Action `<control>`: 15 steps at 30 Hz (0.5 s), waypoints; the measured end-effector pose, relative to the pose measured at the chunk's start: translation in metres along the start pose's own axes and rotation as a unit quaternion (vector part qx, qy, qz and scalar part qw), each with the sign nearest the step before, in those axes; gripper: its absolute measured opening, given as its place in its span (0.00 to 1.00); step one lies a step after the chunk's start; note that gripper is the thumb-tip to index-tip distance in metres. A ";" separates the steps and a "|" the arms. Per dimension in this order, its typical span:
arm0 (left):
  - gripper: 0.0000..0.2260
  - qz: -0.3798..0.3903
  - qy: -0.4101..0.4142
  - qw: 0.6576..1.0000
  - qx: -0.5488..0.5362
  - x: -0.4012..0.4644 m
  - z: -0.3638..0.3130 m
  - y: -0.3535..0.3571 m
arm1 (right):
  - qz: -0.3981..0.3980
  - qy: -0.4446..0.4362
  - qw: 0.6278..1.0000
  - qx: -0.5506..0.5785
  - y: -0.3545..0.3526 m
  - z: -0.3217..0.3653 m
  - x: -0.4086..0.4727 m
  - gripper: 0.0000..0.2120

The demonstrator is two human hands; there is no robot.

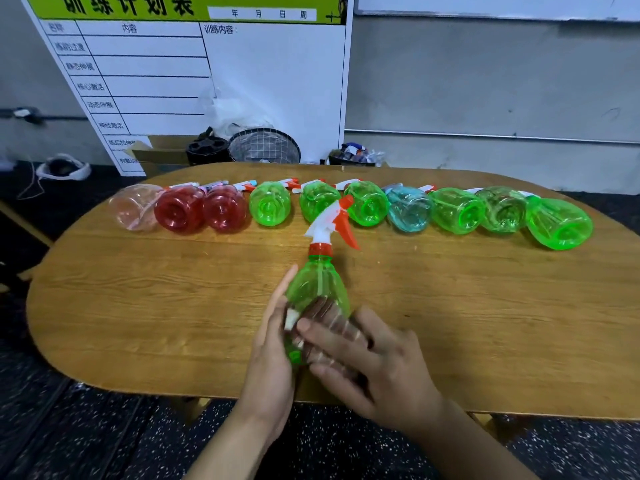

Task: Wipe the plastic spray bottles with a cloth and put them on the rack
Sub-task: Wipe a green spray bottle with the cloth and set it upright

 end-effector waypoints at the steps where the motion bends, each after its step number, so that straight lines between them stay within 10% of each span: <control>1: 0.19 -0.002 0.007 1.000 -0.016 -0.001 -0.003 0.000 | 0.000 -0.040 0.999 -0.016 0.002 0.006 0.000 0.20; 5: 0.20 -0.001 0.021 1.000 -0.022 0.000 -0.012 0.001 | -0.024 -0.035 0.999 -0.024 0.002 0.006 0.001 0.19; 9: 0.16 0.002 0.013 0.998 0.065 0.004 -0.002 0.003 | -0.078 0.149 0.985 0.046 -0.005 -0.022 -0.006 0.19; 15: 0.43 0.069 0.005 0.992 0.101 -0.003 0.006 0.015 | -0.125 0.239 0.959 0.089 -0.014 -0.043 -0.006 0.19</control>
Point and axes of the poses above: each hand's wrist, its own x-axis towards the middle knuckle, its own y-axis out of the palm, z = x × y, the point moved 6 cm from there along x, towards the middle knuckle, and after that the axes turned 11 degrees about -y, right-handed, at the moved point
